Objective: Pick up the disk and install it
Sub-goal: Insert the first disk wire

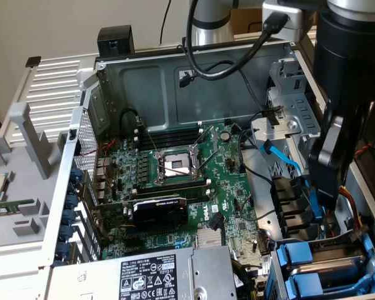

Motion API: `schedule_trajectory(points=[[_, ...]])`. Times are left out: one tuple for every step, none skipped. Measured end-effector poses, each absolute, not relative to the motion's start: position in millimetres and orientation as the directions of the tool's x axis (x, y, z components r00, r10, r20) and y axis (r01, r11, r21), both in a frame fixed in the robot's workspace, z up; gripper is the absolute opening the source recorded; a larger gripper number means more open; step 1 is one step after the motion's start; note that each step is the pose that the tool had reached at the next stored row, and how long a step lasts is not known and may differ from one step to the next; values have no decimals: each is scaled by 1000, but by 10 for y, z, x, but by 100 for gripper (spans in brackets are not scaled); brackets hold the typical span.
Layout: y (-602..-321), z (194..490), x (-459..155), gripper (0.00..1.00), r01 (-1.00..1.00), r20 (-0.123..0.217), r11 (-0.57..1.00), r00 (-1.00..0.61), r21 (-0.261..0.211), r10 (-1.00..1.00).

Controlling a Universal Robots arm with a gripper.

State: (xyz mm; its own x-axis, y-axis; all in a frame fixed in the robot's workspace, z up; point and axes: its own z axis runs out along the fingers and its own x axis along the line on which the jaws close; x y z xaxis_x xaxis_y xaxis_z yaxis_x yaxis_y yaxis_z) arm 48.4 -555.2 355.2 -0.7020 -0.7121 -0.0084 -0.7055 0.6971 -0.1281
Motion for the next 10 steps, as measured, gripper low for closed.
schedule_trajectory(points=[[-5551,3551,485,35,-703,-8,699,-704,-128,-710],[-5550,3549,487,35,-701,-8,701,-706,-128,-708],[-5549,3548,490,35,-700,-8,703,-708,-128,-706],[-5547,3546,491,35,-698,-8,704,-709,-128,-705],[-5545,3545,491,35,-697,-8,705,-710,-128,-704],[-5543,3543,492,35,-697,-8,706,-711,-128,-703],[-5539,3541,492,35,-696,-8,706,-711,-128,-703],[-5537,3539,494,35,-696,-8,707,-712,-128,-702],[-5535,3536,494,35,-695,-8,707,-712,-128,-702],[-5532,3534,495,35,-695,-8,707,-712,-128,-702]])
